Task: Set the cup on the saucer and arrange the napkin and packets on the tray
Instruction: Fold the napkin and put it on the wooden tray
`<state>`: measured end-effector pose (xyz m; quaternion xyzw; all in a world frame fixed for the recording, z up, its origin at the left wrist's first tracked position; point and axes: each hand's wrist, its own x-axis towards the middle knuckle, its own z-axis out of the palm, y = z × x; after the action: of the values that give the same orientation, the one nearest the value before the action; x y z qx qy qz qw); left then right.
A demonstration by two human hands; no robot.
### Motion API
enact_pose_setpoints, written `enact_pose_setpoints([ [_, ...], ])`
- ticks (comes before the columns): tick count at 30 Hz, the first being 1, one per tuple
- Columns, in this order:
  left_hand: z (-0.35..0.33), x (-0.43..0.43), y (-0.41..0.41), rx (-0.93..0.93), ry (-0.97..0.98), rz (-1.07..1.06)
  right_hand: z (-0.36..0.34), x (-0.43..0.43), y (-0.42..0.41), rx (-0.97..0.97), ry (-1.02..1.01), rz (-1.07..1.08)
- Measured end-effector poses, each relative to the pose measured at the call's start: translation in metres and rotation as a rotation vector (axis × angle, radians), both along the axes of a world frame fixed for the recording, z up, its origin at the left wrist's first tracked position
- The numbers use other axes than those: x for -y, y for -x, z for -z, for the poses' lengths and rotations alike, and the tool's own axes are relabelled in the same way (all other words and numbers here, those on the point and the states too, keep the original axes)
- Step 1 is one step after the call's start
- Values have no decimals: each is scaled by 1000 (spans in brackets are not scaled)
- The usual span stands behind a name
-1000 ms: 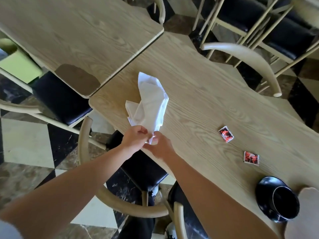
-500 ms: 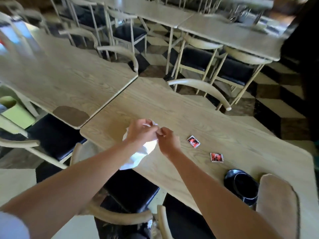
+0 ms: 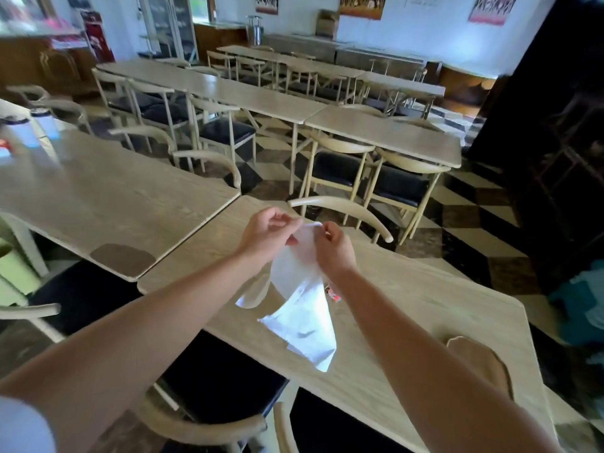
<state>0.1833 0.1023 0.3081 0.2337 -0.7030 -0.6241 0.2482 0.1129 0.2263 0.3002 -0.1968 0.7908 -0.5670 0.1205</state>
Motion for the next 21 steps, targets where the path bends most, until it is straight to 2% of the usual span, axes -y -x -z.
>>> enact_pose_setpoints([
  [6, -19, -2, -9, 92, 272, 85, -25, -22, 5, -108, 0, -51],
  [10, -26, -2, -10, 80, 447, 104, -32, -34, 8, -165, -61, -132],
  [14, -36, -13, -15, 103, 739, 180, -43, -37, 7, -228, -109, -182],
  [21, -46, -10, -21, 342, 966, 155, -63, -37, 21, -284, -107, -242],
])
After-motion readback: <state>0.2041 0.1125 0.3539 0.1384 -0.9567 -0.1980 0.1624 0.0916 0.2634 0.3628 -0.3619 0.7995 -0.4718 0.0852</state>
